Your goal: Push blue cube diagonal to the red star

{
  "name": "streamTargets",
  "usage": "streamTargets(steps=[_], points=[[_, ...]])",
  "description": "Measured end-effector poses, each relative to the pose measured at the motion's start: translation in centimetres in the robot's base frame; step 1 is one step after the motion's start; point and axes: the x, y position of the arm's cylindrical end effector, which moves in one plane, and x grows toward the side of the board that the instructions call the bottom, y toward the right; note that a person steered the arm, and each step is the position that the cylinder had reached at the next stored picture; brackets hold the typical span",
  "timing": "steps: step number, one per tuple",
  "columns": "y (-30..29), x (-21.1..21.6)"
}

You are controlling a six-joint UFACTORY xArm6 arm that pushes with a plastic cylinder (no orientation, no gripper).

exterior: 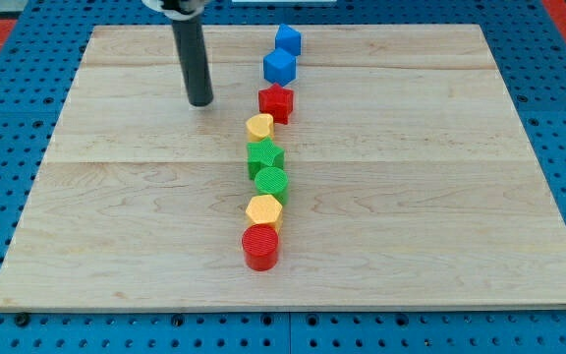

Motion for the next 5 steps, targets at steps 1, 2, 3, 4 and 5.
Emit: streamTargets(steps=[1, 2, 3, 4, 5], points=[[1.9, -4.8], [9.4, -5.4], [10.2, -3.8], [14.6, -3.5], [21.3, -5.6]])
